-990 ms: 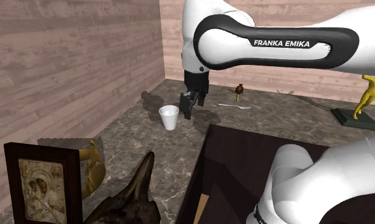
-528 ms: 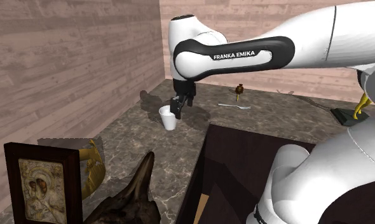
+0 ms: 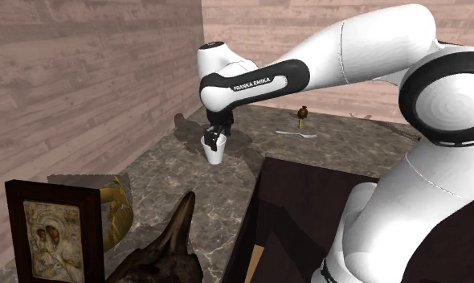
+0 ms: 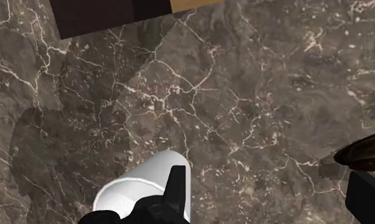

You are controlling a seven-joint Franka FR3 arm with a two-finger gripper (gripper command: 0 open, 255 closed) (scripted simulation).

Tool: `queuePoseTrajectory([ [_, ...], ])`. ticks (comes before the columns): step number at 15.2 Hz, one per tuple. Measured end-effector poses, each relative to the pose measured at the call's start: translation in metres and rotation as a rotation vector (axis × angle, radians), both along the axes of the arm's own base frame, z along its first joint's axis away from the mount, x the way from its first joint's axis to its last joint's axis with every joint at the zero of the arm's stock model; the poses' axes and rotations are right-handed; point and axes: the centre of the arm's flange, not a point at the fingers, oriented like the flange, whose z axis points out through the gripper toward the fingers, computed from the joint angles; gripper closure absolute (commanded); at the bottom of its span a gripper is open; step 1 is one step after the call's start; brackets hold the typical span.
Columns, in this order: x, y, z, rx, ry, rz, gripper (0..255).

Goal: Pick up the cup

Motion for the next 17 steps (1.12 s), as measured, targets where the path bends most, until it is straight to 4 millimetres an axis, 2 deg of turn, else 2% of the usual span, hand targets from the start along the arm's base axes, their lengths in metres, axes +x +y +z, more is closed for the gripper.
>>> queuePoseTrajectory([
  [4, 0.045, -0.021, -0.025, -0.023, 0.002, 0.014, 0],
  [11, 0.109, -0.057, -0.070, -0.060, 0.006, 0.038, 0],
  [13, 0.117, -0.060, -0.082, -0.064, 0.007, 0.042, 0],
  [17, 0.120, -0.061, -0.103, -0.066, 0.007, 0.043, 0],
])
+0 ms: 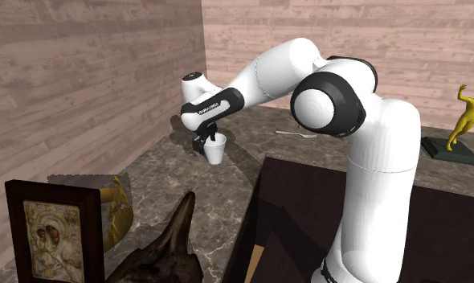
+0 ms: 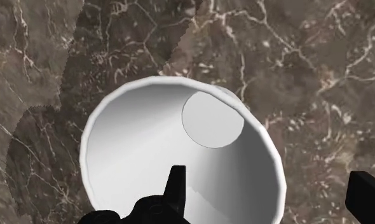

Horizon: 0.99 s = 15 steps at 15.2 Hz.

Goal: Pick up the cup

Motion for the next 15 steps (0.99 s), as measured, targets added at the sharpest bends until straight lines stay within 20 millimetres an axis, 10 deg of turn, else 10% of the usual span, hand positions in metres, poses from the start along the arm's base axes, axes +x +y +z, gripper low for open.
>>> queuePoseTrajectory([
  [2, -0.0008, -0.0003, -0.0103, 0.000, 0.000, 0.000, 0],
  [3, -0.0007, -0.0001, -0.0126, 0.000, 0.000, 0.000, 255],
  [15, -0.0005, 0.0005, -0.0084, 0.000, 0.000, 0.000, 255],
])
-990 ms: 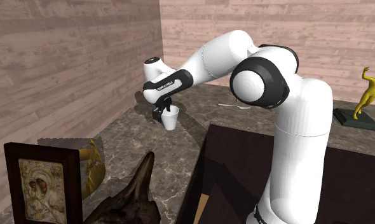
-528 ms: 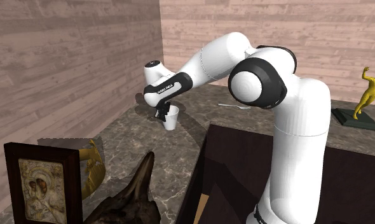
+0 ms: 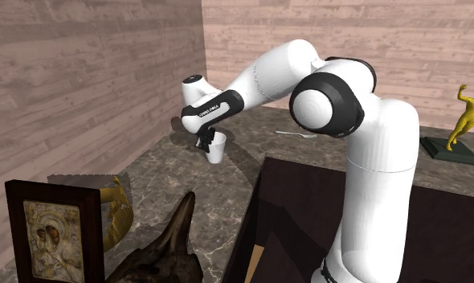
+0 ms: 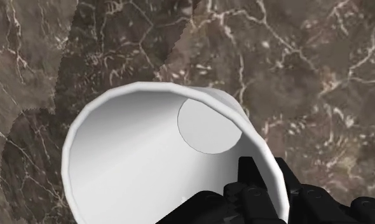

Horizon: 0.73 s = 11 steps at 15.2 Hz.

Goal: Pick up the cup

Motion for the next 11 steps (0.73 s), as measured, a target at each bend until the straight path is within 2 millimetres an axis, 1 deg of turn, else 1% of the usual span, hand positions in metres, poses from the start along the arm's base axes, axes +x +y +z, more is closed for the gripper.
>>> queuePoseTrajectory([
  [11, 0.000, -0.001, 0.057, 0.000, 0.000, 0.000, 255],
])
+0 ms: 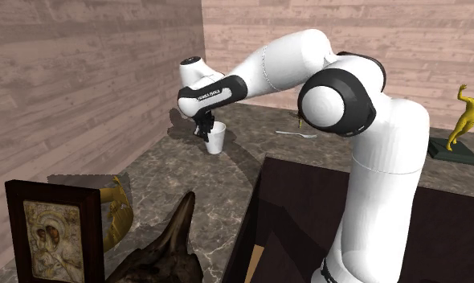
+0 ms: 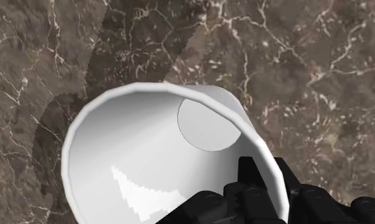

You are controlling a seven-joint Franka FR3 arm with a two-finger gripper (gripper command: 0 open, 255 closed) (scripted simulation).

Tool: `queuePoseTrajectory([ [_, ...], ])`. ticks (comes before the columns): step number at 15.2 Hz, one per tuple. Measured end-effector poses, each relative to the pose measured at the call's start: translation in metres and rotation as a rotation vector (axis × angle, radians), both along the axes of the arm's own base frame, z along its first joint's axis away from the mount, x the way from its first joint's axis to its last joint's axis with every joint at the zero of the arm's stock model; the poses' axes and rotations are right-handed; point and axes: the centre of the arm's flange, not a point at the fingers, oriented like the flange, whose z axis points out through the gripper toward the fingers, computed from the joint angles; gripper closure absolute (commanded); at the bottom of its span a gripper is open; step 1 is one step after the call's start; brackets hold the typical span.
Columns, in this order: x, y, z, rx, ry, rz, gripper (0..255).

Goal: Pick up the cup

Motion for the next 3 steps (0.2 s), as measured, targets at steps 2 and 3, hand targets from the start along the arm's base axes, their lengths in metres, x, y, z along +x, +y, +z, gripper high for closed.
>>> queuePoseTrajectory([
  [2, 0.0001, 0.0003, 0.0103, 0.000, 0.000, 0.000, 255],
  [3, -0.0002, 0.0001, 0.0137, 0.000, 0.000, 0.000, 255],
])
